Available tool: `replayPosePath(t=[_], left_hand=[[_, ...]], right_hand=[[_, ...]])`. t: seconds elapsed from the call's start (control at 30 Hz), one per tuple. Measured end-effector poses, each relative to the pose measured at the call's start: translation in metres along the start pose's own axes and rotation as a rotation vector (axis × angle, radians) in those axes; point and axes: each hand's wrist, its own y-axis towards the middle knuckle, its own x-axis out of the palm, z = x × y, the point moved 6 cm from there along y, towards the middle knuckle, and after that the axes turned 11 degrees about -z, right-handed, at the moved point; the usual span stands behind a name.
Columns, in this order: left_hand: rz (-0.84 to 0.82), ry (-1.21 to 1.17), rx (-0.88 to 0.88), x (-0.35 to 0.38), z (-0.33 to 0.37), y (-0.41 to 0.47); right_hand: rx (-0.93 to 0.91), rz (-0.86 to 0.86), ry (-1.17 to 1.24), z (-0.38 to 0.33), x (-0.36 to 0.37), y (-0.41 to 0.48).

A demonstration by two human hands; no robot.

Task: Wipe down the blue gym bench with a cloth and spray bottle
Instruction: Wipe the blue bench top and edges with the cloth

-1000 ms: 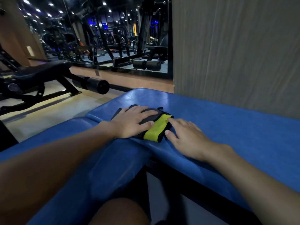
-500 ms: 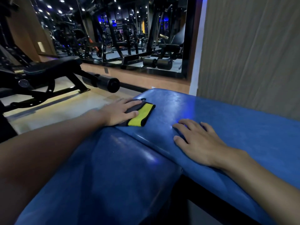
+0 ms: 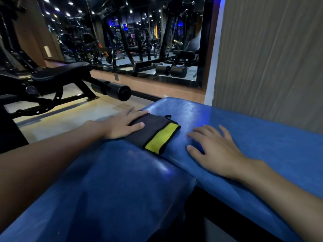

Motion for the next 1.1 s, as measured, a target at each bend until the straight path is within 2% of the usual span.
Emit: replayPosePath(t=[0.07,0.13,0.23,0.27,0.37,0.47,0.6,0.73,0.9,1.1], left_hand=[[0.003,-0.063,-0.010,0.000,-0.014,-0.007],[0.002,-0.106,-0.003,0.002,-0.017,-0.015],[-0.007,-0.130,-0.009,0.009,-0.033,-0.021],[-0.019,-0.140,-0.021,0.009,-0.038,-0.024],[-0.039,-0.311,-0.038,0.003,-0.044,-0.031],[-0.051,-0.378,-0.059,0.002,-0.047,-0.034],[-0.043,-0.353,-0.021,0.007,-0.065,-0.026],[-0.018,-0.361,-0.048,0.003,-0.040,-0.039],[-0.081,-0.310,-0.027,0.011,-0.006,-0.043],[-0.127,-0.151,-0.023,0.022,0.020,-0.036]], right_hand=[[-0.112,0.068,0.056,-0.026,-0.008,0.020],[-0.224,0.077,0.210,-0.058,-0.015,0.051],[-0.360,0.003,0.400,-0.108,-0.012,0.100],[-0.361,-0.046,0.385,-0.118,-0.005,0.115],[-0.250,-0.145,0.053,-0.122,0.022,0.152],[-0.184,-0.200,-0.079,-0.124,0.027,0.176],[-0.138,-0.287,-0.078,-0.135,0.023,0.195],[-0.122,-0.327,-0.061,-0.129,0.027,0.184],[-0.091,-0.268,-0.053,-0.096,0.023,0.118],[-0.022,-0.248,-0.176,-0.055,0.016,0.047]])
